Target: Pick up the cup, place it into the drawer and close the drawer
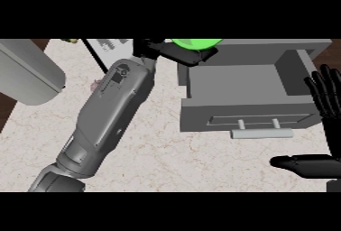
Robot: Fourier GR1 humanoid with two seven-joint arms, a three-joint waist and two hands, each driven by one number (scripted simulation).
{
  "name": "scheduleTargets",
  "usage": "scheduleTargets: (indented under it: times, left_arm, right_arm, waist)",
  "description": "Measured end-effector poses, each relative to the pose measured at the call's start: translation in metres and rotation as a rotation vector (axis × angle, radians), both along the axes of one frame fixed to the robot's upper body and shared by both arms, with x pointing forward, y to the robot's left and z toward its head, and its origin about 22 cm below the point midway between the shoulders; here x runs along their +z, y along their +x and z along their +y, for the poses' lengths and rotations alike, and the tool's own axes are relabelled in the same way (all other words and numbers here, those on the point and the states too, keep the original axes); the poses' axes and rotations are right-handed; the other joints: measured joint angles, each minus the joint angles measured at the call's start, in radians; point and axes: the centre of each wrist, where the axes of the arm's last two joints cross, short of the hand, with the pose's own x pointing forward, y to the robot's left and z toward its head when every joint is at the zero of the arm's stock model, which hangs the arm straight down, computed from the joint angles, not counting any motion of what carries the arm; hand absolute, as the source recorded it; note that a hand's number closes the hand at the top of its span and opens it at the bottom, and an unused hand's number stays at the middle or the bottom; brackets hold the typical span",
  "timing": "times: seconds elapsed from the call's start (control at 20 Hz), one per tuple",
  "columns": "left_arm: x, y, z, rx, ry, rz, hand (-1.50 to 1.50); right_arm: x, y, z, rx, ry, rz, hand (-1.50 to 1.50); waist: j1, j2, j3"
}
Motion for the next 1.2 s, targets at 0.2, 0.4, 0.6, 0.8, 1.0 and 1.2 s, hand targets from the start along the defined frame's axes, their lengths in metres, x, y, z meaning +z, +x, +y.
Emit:
scheduleTargets:
  times: [0.2,0.4,0.6,0.8,1.0,1.2]
  left_arm:
    - [0.007,0.005,-0.017,0.008,0.01,0.047,1.5]
    - [-0.005,0.009,-0.024,0.014,0.036,0.088,1.5]
    - [-0.014,0.009,-0.031,0.013,0.068,0.115,1.5]
    - [-0.025,0.009,-0.034,0.033,0.117,0.133,1.5]
    - [-0.035,0.007,-0.037,0.047,0.206,0.153,1.5]
    - [-0.041,0.004,-0.041,0.051,0.276,0.178,-1.5]
  right_arm:
    - [0.003,0.004,-0.005,0.008,-0.004,-0.004,-1.5]
    - [0.002,0.002,-0.001,0.016,-0.006,-0.009,-1.5]
    - [0.003,0.005,-0.002,0.021,-0.004,-0.013,-1.5]
    - [0.005,0.01,-0.004,0.025,-0.009,-0.015,-1.5]
    - [0.004,0.012,-0.002,0.033,-0.008,-0.011,-1.5]
    - [0.005,0.019,0.003,0.041,-0.006,-0.017,-1.5]
  waist:
    - [-0.007,0.002,0.0]
    - [-0.016,0.004,0.0]
    - [-0.023,0.005,0.0]
    - [-0.031,0.008,0.0]
    - [-0.038,0.009,0.0]
    - [-0.049,0.012,0.001]
